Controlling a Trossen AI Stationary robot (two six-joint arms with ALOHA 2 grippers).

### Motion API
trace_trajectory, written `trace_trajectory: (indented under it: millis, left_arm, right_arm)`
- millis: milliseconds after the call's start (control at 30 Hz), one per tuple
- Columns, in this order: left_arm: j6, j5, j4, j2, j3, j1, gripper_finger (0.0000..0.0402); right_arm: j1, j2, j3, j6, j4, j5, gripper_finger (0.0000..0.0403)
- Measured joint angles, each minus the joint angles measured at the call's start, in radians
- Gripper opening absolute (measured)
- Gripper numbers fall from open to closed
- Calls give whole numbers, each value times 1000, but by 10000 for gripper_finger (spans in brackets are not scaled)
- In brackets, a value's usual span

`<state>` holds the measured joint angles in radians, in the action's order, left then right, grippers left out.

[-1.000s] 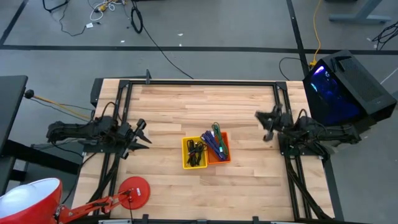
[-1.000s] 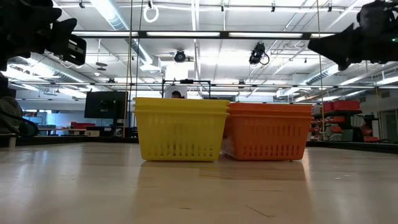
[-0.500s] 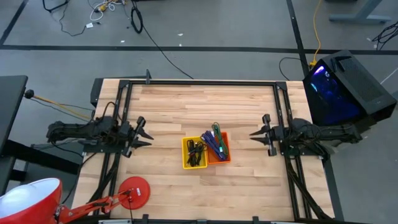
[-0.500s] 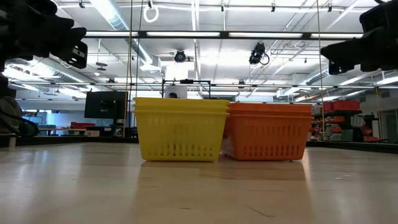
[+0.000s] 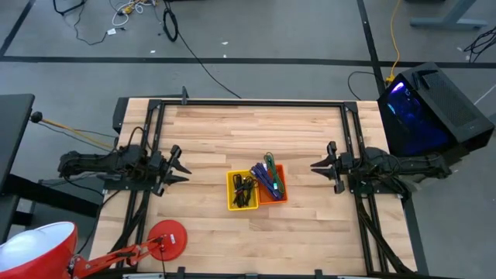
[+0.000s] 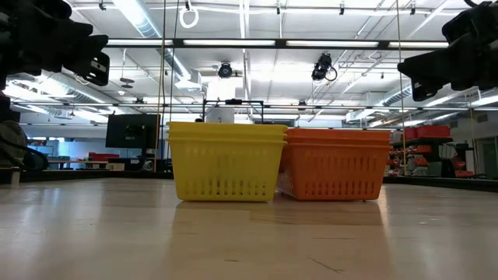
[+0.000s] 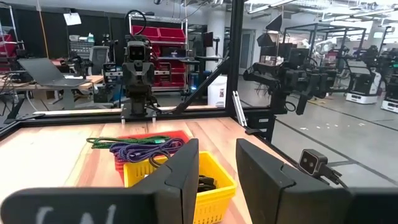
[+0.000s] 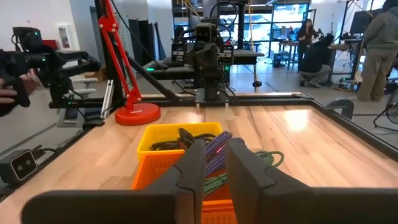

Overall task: Pick & Place USB Port
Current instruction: Return to Home Position

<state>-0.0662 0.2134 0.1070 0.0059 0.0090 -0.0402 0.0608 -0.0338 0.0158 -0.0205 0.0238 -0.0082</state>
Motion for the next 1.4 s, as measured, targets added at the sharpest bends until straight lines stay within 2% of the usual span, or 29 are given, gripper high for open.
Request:
trace_trajectory:
  millis: [300,1400]
  left_arm:
    - [8,-8,-52,23,1,0,112]
    - [5,-10,-15,33,-1,0,112]
  right_arm:
    - [0,0,0,2,0,0,65]
    - [0,0,0,3,-1,0,65]
